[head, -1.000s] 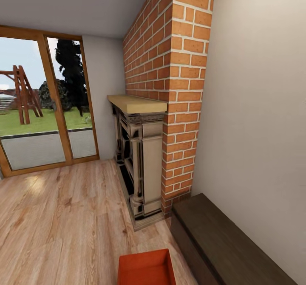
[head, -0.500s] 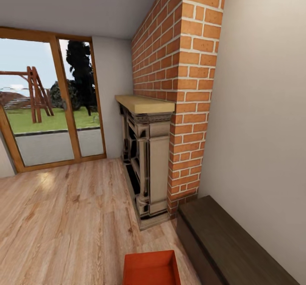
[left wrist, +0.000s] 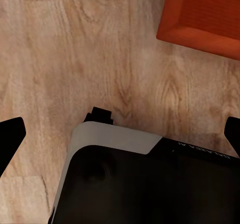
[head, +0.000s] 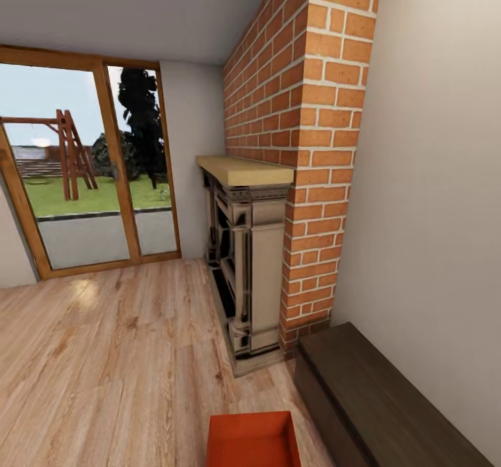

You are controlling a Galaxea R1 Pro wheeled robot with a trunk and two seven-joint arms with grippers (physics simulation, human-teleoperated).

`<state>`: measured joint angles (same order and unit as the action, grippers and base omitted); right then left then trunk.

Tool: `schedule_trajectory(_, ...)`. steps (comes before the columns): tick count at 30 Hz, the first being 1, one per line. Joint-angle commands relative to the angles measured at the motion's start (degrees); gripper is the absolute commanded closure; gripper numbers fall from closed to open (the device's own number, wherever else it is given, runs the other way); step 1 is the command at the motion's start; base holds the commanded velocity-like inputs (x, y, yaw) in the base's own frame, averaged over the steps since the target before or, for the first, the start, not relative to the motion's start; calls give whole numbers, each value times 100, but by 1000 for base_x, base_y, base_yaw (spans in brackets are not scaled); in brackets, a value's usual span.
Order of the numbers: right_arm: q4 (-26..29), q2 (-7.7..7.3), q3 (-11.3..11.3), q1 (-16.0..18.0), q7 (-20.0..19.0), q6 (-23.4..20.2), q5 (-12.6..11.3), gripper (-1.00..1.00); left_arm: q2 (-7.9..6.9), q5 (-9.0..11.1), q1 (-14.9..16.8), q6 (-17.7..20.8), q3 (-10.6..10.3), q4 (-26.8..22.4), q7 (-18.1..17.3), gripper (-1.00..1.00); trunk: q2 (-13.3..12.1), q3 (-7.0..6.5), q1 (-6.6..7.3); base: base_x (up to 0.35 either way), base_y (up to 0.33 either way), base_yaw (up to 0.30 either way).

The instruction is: Move the two storage containers from the living room to the garage. In the garage, place one container on the floor and stack the other container on top of it (either order is fine).

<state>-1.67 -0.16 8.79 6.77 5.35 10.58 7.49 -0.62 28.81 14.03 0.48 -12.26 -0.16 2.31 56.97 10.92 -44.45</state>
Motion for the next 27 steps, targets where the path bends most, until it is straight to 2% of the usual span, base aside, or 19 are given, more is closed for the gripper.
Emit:
schedule_trajectory(1,-18,0,23,8,37,23,65,-100,0,42,3,5,-49,-2,15,-100,5,8,0,0,0,8)
schedule_trajectory(27,-18,-2,23,8,37,23,70,-100,-5,38,3,5,-49,-2,15,-100,5,8,0,35,-45,1)
